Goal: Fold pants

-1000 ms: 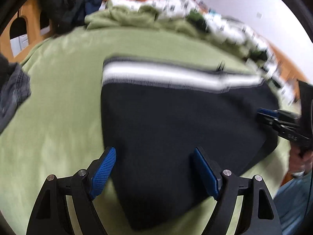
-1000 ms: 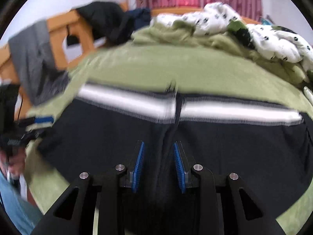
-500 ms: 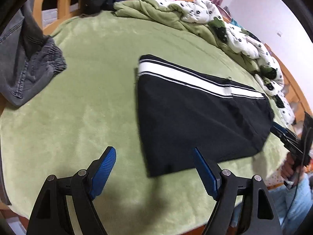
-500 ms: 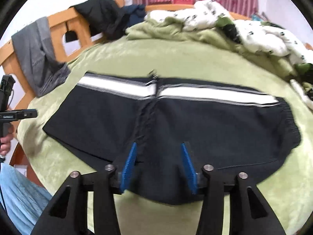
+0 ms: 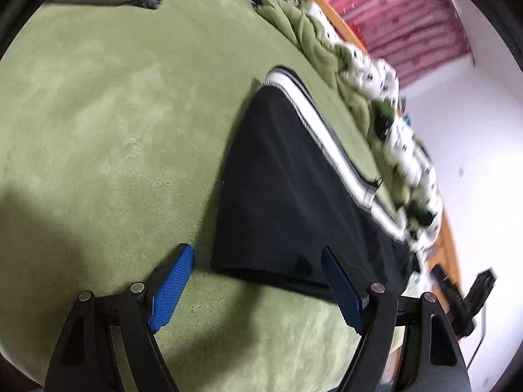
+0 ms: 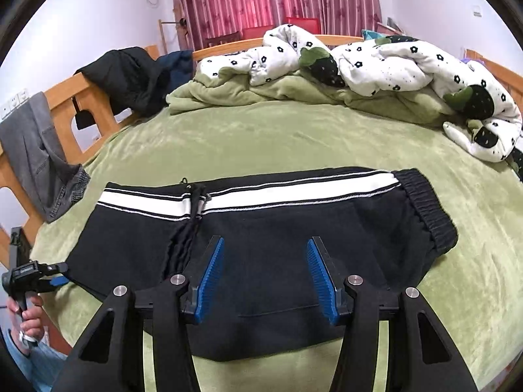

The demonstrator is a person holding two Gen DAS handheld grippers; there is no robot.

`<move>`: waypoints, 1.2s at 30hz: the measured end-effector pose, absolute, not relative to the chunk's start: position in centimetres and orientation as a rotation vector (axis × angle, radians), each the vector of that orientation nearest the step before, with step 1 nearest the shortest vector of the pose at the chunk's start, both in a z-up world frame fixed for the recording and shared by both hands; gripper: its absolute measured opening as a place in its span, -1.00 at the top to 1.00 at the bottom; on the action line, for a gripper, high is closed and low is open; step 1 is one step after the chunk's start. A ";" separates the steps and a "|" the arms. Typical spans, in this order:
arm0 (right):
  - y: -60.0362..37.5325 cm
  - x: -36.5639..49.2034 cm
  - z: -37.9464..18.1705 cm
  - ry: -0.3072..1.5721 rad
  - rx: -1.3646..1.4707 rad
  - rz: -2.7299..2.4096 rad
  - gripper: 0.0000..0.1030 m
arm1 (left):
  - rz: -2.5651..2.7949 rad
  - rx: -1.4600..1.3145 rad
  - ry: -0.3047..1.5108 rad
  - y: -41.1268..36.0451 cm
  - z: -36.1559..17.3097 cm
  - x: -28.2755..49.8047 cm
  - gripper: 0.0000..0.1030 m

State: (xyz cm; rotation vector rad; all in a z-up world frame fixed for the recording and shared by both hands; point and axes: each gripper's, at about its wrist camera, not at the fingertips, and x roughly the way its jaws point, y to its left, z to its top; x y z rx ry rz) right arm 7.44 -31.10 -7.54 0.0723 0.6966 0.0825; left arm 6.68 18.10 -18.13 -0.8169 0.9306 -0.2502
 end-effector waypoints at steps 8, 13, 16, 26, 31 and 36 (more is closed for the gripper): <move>-32.3 6.8 -7.8 0.700 0.035 0.070 -0.02 | -0.164 -0.504 0.864 12.4 -10.1 7.9 0.74; -35.5 5.3 -6.8 0.665 0.053 0.022 -0.02 | -0.286 -0.321 0.765 3.0 -1.2 9.8 0.76; -38.6 4.3 -6.0 0.616 0.091 -0.033 -0.02 | -0.409 -0.239 0.750 -4.7 1.2 11.2 0.76; -46.6 3.1 -8.1 0.665 0.313 -0.093 -0.02 | -0.740 -0.318 0.981 -21.5 -7.9 14.0 0.74; -45.5 5.4 -10.1 0.730 0.371 0.016 -0.07 | -0.791 -0.382 0.997 -18.8 -8.9 12.2 0.58; -42.6 8.9 -12.3 0.792 0.441 0.150 -0.10 | -0.782 -0.393 0.895 -12.4 -6.4 9.1 -0.27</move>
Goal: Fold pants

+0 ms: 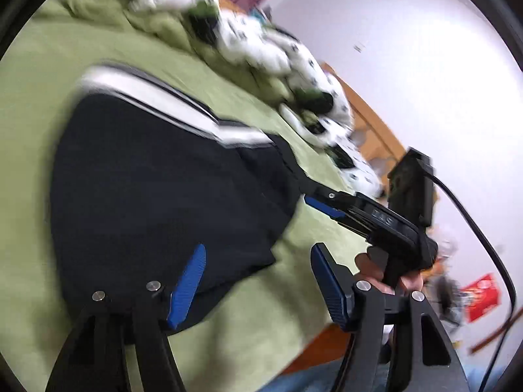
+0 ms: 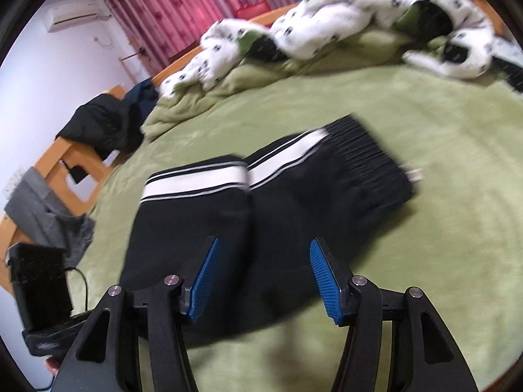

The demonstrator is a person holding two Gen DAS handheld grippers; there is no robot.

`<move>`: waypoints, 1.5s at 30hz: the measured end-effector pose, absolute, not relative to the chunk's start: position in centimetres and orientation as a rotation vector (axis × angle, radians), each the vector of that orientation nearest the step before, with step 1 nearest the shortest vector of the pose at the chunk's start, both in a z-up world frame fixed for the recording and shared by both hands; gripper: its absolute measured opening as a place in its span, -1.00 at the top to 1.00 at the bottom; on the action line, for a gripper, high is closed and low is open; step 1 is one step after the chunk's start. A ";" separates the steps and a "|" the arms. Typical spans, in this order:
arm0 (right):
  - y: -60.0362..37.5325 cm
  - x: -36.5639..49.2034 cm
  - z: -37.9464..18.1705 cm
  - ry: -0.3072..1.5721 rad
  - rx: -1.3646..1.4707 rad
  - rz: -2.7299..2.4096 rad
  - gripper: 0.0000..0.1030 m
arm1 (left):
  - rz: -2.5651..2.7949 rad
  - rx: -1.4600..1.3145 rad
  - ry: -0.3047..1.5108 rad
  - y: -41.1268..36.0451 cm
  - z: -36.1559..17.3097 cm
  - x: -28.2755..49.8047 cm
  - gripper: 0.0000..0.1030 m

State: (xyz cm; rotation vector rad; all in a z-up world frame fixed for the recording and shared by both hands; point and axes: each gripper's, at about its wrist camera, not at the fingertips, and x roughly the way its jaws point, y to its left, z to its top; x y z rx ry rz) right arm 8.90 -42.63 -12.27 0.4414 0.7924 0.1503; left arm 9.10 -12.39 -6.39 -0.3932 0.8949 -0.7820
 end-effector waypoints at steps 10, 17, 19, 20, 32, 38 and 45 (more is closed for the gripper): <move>-37.5 14.1 -19.1 0.993 0.454 0.160 -0.09 | -0.439 -0.244 0.915 -4.4 -8.3 6.2 -0.34; -38.5 14.9 -14.4 0.914 0.490 0.287 0.79 | -0.400 -0.128 0.959 -6.7 -11.3 5.5 -0.34; -39.0 14.9 -12.4 0.865 0.455 0.278 0.80 | -0.357 -0.157 0.976 -7.9 -12.5 6.1 -0.34; -39.2 15.1 -11.3 0.846 0.405 0.266 0.80 | -0.374 -0.175 0.984 -8.0 -12.7 6.1 -0.34; -50.3 16.3 -9.8 0.778 0.302 0.098 0.81 | -0.410 -0.155 0.932 -14.2 -12.8 7.3 -0.38; -53.3 16.2 -15.4 0.820 0.304 0.061 0.80 | -0.399 -0.078 0.930 -15.0 -12.7 6.6 -0.34; -51.0 13.3 -12.4 0.764 0.146 -0.024 0.72 | -0.556 -0.135 0.879 -13.6 -9.8 4.6 -0.34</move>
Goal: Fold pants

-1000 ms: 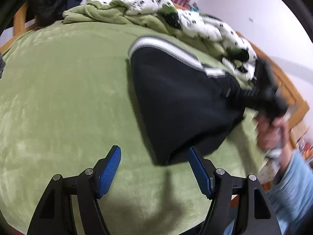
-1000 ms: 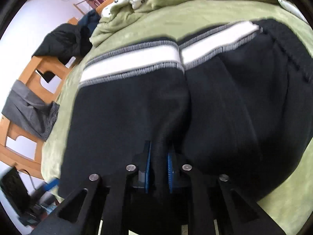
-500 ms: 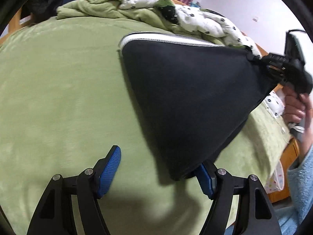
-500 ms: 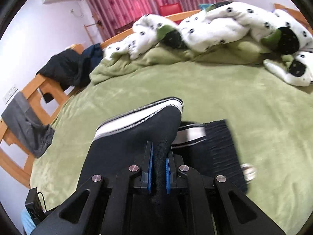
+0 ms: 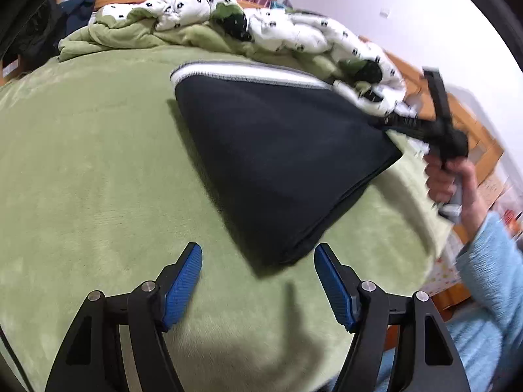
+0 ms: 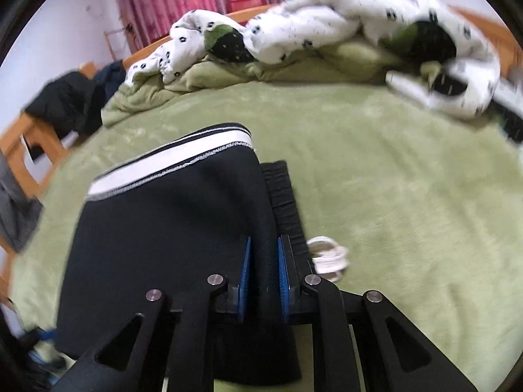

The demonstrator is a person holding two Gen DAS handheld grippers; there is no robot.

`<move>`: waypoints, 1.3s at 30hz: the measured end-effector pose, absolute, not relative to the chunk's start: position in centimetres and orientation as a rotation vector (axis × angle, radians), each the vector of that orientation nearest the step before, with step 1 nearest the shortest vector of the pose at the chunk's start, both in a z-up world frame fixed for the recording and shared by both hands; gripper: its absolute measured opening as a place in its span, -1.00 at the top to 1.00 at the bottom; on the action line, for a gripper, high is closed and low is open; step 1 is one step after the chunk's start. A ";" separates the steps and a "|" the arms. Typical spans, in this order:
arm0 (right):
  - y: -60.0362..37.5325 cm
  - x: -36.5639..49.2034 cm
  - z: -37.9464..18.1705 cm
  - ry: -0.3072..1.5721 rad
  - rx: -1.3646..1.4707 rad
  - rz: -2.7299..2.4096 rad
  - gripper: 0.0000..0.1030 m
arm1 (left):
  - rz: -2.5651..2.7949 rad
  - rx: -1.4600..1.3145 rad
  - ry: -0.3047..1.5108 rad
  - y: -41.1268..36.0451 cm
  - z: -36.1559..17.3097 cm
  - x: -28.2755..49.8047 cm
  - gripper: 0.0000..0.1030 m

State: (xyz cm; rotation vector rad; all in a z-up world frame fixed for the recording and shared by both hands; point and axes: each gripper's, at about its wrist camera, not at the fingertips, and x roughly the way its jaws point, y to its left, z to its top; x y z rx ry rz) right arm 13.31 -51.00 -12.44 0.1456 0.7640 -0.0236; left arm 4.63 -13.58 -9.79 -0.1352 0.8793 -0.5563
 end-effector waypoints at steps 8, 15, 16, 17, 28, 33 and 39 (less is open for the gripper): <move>-51.9 11.1 -15.0 0.798 0.176 -0.063 0.73 | -0.458 -0.282 0.938 -15.8 -10.7 9.5 -0.30; -52.6 10.3 -13.7 0.798 0.186 -0.066 0.33 | -0.560 -0.251 1.011 -17.4 -12.1 9.2 -0.24; -53.0 10.4 -13.1 0.766 0.197 -0.069 0.22 | -0.560 -0.269 0.999 -17.1 -11.6 9.6 -0.24; -53.3 10.7 -12.6 0.749 0.217 -0.064 0.10 | -0.556 -0.281 0.980 -16.7 -11.1 10.2 -0.28; -53.6 22.0 -16.9 0.946 0.336 0.078 -0.67 | -0.507 -0.391 1.037 -15.6 -13.1 21.5 -0.32; -53.5 23.6 -18.7 1.064 0.451 0.190 -0.47 | -0.601 -0.560 1.082 -16.4 -15.8 23.5 -0.01; -51.7 20.3 -14.6 0.939 0.400 0.171 0.23 | -0.652 -0.616 1.076 -16.0 -15.1 24.1 0.58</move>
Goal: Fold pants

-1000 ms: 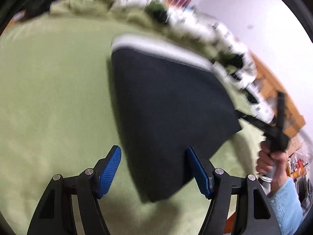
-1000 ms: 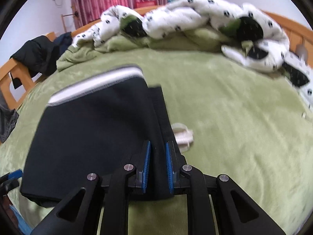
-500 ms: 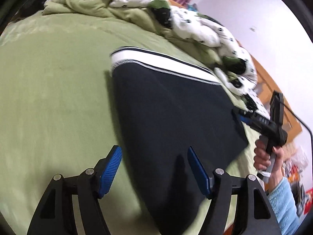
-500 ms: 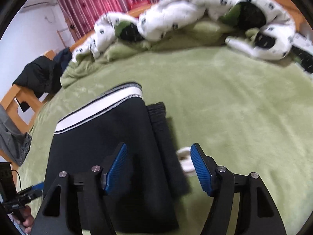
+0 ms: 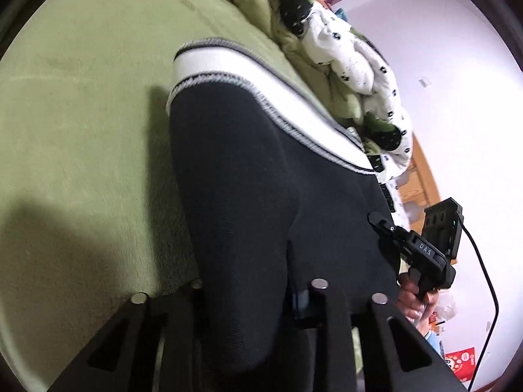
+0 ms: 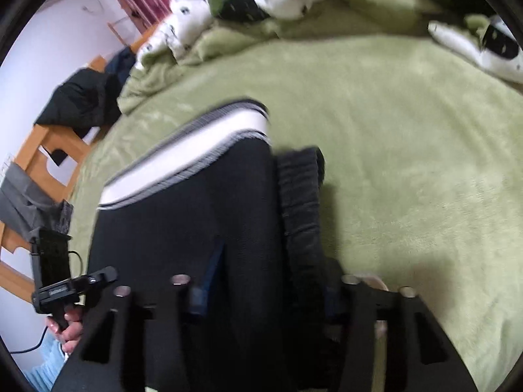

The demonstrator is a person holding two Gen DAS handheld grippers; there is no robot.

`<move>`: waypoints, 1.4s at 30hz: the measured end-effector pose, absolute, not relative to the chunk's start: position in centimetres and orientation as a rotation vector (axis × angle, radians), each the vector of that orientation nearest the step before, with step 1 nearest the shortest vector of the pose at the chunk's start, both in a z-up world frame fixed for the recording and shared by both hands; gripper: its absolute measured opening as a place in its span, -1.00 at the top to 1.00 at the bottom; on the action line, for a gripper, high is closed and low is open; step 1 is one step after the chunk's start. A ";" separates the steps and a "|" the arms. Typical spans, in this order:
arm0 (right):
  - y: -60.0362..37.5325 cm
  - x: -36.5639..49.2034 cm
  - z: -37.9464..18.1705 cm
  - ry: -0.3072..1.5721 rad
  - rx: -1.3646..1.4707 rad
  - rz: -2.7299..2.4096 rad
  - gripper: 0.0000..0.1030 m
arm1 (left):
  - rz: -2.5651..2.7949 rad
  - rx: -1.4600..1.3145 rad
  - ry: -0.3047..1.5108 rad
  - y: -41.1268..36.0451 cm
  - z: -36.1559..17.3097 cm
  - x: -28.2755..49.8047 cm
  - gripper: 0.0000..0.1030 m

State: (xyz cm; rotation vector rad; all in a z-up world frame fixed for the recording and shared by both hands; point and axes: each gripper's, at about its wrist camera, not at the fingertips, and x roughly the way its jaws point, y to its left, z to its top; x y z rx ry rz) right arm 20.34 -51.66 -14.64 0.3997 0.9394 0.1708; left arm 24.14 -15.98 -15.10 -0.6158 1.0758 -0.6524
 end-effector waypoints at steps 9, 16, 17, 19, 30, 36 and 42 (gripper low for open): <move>-39.5 18.4 -8.8 0.828 0.366 0.252 0.59 | -0.574 -0.550 0.976 -5.3 -8.9 22.4 0.59; -30.9 21.4 -14.2 0.899 0.447 0.348 0.53 | -0.429 -0.329 1.114 2.4 -11.2 22.6 0.38; -30.4 21.5 -15.5 0.910 0.405 0.300 0.46 | -0.432 -0.327 1.147 2.5 -12.5 22.6 0.19; -29.8 21.2 -17.4 0.939 0.262 0.253 0.12 | -0.426 -0.308 1.197 2.5 -14.5 21.9 0.04; -28.7 21.1 -11.2 0.832 0.076 0.167 -0.12 | -0.242 -0.159 1.092 5.5 -10.1 19.5 -0.28; -26.7 26.4 -13.8 0.931 0.069 0.194 0.66 | -0.249 -0.190 1.066 5.9 -10.4 20.4 -0.28; -29.5 23.5 -12.8 0.887 0.051 0.190 0.71 | -0.298 -0.255 1.042 5.6 -10.3 20.4 -0.28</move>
